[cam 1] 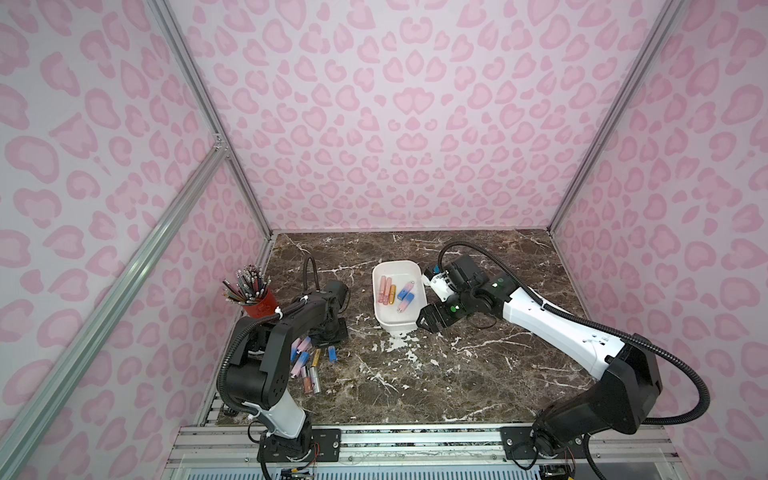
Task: Put the lipstick into the storage box
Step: Pick up the lipstick at the center of the board, then place the lipstick in the storage box.
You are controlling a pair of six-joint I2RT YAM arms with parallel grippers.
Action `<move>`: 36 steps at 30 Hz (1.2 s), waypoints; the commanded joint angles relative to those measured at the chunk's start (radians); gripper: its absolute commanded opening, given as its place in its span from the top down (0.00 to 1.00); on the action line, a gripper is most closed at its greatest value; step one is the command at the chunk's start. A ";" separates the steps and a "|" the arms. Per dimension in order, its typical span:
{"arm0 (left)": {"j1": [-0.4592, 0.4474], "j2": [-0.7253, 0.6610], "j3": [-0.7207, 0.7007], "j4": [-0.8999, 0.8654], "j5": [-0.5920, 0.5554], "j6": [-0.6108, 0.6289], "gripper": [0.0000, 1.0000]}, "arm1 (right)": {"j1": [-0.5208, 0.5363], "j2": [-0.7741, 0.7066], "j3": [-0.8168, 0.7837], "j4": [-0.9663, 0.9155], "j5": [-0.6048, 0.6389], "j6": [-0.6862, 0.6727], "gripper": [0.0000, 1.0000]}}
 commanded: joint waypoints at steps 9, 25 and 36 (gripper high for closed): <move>-0.034 -0.003 0.196 -0.118 0.025 -0.014 0.97 | -0.003 0.005 0.001 0.011 -0.061 -0.033 0.01; -0.176 0.298 0.834 -0.222 0.073 -0.023 0.97 | -0.050 -0.021 0.002 0.075 -0.175 -0.060 0.01; -0.222 0.530 1.066 -0.205 0.146 0.000 0.97 | -0.074 -0.013 0.007 0.064 -0.169 -0.053 0.01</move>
